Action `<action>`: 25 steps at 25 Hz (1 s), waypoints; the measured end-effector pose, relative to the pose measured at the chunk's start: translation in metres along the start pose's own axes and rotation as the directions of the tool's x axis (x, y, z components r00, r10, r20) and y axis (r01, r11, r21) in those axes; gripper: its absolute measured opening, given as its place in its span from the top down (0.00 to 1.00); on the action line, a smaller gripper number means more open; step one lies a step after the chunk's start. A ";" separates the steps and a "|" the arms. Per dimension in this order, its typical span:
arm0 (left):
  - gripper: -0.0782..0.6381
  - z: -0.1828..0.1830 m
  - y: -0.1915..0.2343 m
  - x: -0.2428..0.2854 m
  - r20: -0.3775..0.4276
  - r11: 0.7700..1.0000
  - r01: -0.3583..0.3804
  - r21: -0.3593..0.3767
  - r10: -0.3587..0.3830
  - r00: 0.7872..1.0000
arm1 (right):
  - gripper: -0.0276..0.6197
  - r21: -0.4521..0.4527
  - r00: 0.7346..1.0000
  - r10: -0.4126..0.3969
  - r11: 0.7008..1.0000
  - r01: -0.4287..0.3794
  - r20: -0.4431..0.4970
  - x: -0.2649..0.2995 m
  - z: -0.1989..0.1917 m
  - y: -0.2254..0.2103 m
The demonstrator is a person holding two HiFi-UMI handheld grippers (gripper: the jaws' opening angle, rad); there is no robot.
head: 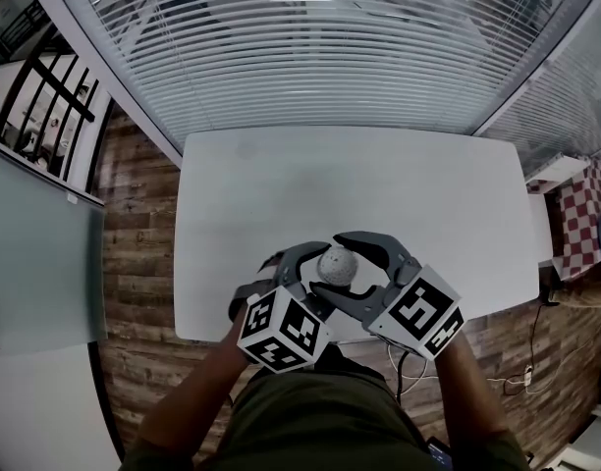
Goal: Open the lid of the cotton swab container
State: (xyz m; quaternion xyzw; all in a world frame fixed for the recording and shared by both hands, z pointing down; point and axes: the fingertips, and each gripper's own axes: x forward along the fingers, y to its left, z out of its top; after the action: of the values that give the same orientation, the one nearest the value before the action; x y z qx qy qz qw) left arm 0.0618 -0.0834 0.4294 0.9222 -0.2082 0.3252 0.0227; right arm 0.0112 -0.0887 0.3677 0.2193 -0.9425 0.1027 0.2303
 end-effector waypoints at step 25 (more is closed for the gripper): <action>0.52 0.007 0.006 -0.006 0.036 0.999 0.017 -0.035 -0.016 0.999 | 0.53 -0.038 0.997 -0.016 0.999 0.019 0.079 -0.005 0.016 -0.004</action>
State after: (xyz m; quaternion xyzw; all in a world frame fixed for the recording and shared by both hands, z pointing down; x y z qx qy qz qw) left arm 0.0596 -0.0879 0.4202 0.9290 -0.2067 0.3047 0.0379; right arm 0.0106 -0.0950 0.3522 0.2271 -0.9507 0.0735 0.1980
